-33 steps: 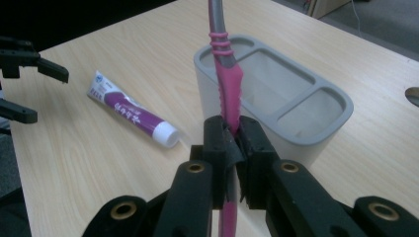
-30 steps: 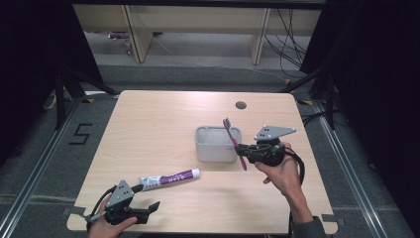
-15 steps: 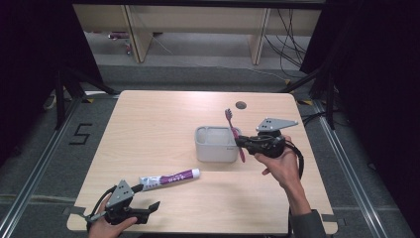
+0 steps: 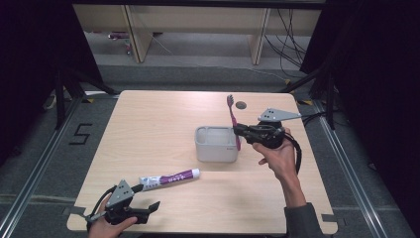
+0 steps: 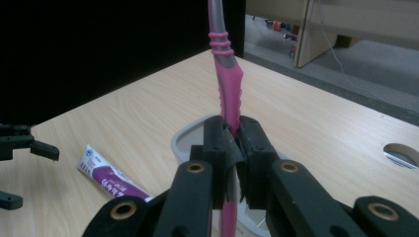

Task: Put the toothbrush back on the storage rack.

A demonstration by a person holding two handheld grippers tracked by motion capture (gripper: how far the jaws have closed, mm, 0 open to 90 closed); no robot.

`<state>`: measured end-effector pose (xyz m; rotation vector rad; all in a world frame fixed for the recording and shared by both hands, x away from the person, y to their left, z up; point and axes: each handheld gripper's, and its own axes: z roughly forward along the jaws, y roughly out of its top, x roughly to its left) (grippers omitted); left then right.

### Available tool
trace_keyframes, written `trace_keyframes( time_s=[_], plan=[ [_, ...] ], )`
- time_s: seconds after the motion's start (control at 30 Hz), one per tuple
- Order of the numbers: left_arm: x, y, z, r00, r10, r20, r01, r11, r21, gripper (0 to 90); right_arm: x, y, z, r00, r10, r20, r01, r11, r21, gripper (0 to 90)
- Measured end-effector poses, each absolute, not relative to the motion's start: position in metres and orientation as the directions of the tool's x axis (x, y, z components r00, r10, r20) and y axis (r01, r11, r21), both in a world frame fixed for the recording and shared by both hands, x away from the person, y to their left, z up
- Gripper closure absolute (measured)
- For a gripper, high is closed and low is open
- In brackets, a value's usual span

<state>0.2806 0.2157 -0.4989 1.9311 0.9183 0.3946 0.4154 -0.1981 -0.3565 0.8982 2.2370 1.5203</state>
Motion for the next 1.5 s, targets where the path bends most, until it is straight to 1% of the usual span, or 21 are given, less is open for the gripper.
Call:
trace_keyframes(
  time_s=[0.1,0.13,0.33,0.37,0.4,0.47,0.73,0.77,0.8,0.9,0.93,1.0,1.13,1.2,1.27,1.33,1.43,1.5],
  plan=[
    [0.281,0.216,-0.499,0.669,0.737,-0.092,0.438,-0.291,0.85,15.1,0.417,-0.199,-0.355,-0.758,0.645,0.096,0.323,0.243,0.915,83.8],
    [0.28,0.215,-0.499,0.667,0.738,-0.1,0.439,-0.281,0.853,15.1,0.419,-0.198,-0.355,-0.76,0.639,0.12,0.332,0.224,0.916,83.8],
    [0.28,0.215,-0.499,0.668,0.737,-0.099,0.439,-0.283,0.853,15.1,0.427,-0.2,-0.354,-0.742,0.658,0.131,0.338,0.199,0.92,83.8],
    [0.28,0.215,-0.499,0.669,0.737,-0.099,0.439,-0.284,0.852,15.1,0.431,-0.201,-0.353,-0.736,0.668,0.106,0.318,0.203,0.926,83.8],
    [0.281,0.216,-0.499,0.672,0.735,-0.089,0.438,-0.298,0.848,15.1,0.431,-0.201,-0.353,-0.736,0.668,0.106,0.318,0.203,0.926,83.8],
    [0.281,0.216,-0.499,0.672,0.735,-0.09,0.438,-0.297,0.848,15.1,0.435,-0.199,-0.354,-0.726,0.673,0.144,0.341,0.171,0.924,83.8],
    [0.28,0.215,-0.499,0.669,0.736,-0.1,0.439,-0.283,0.853,15.1,0.453,-0.199,-0.364,-0.701,0.701,0.133,0.357,0.183,0.916,83.8],
    [0.28,0.216,-0.499,0.672,0.734,-0.093,0.438,-0.292,0.85,15.1,0.456,-0.199,-0.366,-0.695,0.709,0.119,0.35,0.19,0.917,83.8],
    [0.28,0.216,-0.499,0.672,0.734,-0.093,0.438,-0.292,0.85,15.1,0.458,-0.199,-0.368,-0.694,0.708,0.133,0.364,0.185,0.913,83.8],
    [0.28,0.215,-0.499,0.672,0.735,-0.096,0.438,-0.289,0.851,15.1,0.462,-0.198,-0.37,-0.686,0.717,0.127,0.366,0.189,0.911,83.8],
    [0.28,0.215,-0.499,0.67,0.736,-0.1,0.44,-0.285,0.851,15.1,0.465,-0.195,-0.373,-0.686,0.713,0.146,0.381,0.181,0.907,83.8],
    [0.28,0.215,-0.499,0.67,0.735,-0.1,0.44,-0.286,0.851,15.1,0.466,-0.195,-0.374,-0.686,0.714,0.142,0.38,0.185,0.906,83.8],
    [0.28,0.215,-0.499,0.671,0.735,-0.1,0.438,-0.284,0.853,15.1,0.471,-0.19,-0.38,-0.671,0.726,0.149,0.408,0.194,0.892,83.8],
    [0.28,0.215,-0.499,0.671,0.734,-0.1,0.439,-0.286,0.852,15.1,0.472,-0.188,-0.381,-0.669,0.726,0.16,0.413,0.185,0.892,83.8],
    [0.28,0.214,-0.499,0.674,0.732,-0.102,0.436,-0.282,0.855,15.1,0.476,-0.187,-0.385,-0.672,0.728,0.136,0.403,0.205,0.892,83.8],
    [0.28,0.215,-0.499,0.674,0.731,-0.101,0.435,-0.283,0.855,15.1,0.477,-0.186,-0.389,-0.668,0.728,0.154,0.417,0.194,0.888,83.7],
    [0.28,0.215,-0.499,0.675,0.731,-0.101,0.435,-0.284,0.855,15.1,0.478,-0.186,-0.391,-0.662,0.736,0.144,0.42,0.204,0.884,83.8],
    [0.28,0.215,-0.499,0.676,0.73,-0.099,0.435,-0.286,0.854,15.1,0.48,-0.186,-0.396,-0.664,0.731,0.159,0.426,0.195,0.883,83.7]
  ],
)
